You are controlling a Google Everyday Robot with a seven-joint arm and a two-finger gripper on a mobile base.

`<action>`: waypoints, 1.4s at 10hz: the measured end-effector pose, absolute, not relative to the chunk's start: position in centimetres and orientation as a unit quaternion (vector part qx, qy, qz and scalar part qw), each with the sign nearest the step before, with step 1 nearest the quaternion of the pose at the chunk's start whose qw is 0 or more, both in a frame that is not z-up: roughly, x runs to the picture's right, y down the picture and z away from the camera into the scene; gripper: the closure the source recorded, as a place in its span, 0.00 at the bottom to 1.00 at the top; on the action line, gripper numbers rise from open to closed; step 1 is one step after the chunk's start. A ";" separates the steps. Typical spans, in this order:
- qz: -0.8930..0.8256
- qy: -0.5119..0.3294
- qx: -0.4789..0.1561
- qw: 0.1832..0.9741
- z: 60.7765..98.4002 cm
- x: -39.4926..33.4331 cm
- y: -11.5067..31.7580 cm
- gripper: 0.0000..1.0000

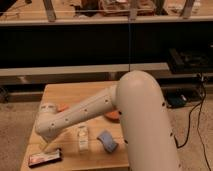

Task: Place the eraser on the white sponge

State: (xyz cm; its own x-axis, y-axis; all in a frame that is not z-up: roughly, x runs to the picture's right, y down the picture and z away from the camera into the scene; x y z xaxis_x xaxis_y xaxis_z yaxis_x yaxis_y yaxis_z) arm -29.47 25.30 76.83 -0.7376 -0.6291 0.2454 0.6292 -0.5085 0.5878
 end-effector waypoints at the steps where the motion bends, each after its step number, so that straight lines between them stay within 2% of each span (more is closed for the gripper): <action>1: -0.869 -0.358 0.007 0.342 76.8 -30.0 25.6 0.20; 7: -0.895 -0.385 0.063 0.215 75.2 -31.3 26.9 0.20; 14: -0.901 -0.384 0.088 0.185 74.1 -31.0 28.7 0.20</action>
State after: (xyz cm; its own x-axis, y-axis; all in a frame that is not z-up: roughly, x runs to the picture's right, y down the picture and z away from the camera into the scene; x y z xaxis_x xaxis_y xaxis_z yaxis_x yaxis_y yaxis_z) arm -31.05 28.72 74.11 -0.9165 -0.3997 -0.0165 0.2650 -0.6374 0.7235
